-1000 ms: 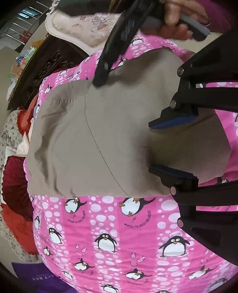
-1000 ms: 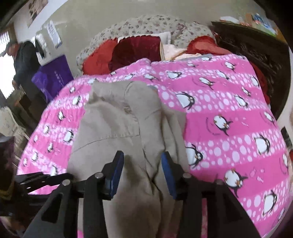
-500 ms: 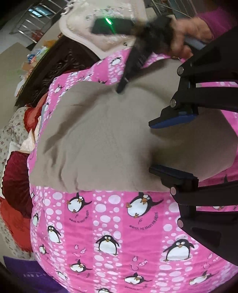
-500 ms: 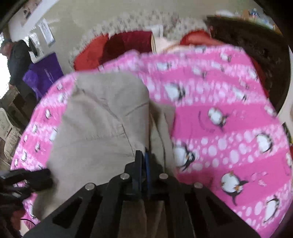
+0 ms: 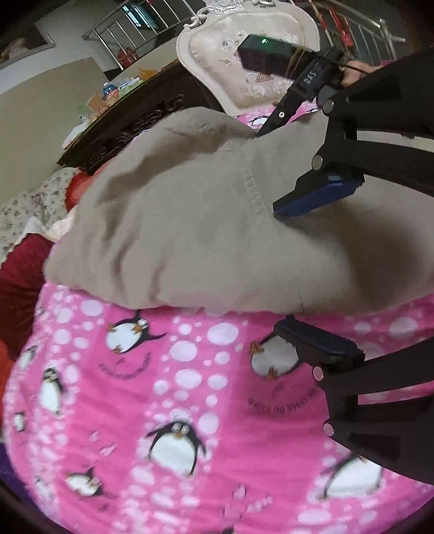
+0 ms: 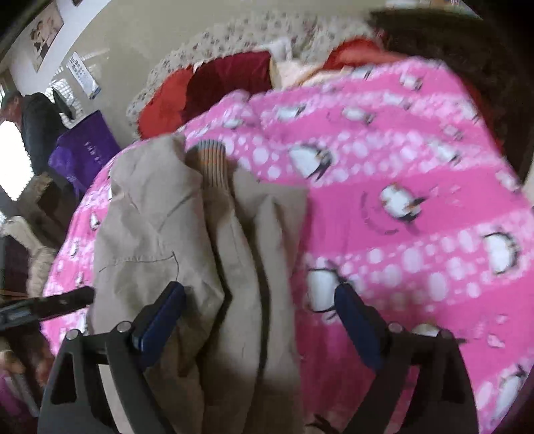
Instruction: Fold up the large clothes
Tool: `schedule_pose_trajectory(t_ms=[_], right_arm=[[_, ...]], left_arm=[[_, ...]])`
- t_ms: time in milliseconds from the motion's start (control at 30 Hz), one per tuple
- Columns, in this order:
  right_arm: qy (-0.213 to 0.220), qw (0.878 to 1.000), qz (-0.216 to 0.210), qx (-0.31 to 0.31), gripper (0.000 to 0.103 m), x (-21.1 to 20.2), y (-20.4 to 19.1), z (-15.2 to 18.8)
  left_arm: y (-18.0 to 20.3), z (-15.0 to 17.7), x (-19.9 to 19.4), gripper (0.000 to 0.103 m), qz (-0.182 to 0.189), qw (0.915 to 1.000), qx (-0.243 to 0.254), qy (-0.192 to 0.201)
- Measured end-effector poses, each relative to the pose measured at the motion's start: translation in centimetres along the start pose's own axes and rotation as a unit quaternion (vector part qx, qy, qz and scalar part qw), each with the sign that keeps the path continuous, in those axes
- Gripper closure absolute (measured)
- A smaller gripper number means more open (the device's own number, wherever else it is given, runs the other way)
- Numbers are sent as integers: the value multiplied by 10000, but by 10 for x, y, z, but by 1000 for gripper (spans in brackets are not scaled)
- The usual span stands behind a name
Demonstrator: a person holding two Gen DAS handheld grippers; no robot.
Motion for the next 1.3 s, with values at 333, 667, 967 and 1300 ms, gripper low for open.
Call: schedule_pose_trajectory(t_ms=[333,667,967,1300], right_arm=[[-332,9886,-1348,590,77,22,-23,1],[-788,9576,-2623,889,77,12,-111,41],[-636,9882,-1251,609,47,22,-120,58],[-323,9873,-1020,-1174,47,21,-214,24]], left_arm=[[17,-5,-1,83,700,9974,4,-195],[-10,12,-103,84,-515,9955,747,-276],[-55,44,-93,62,-1321,9910,132,-145],[-54,38,-122,62,-1954,9782,426,551]])
Point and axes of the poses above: each gripper's, at about its wrist camera, not at the fingertips, and x roughly the way its jaws point, y to its right, z to its underside, the point moved 6 cm from there along x, roughly the way its jaws point, and after that the axes turned 2 degrees about x, right-handed, at the moved point
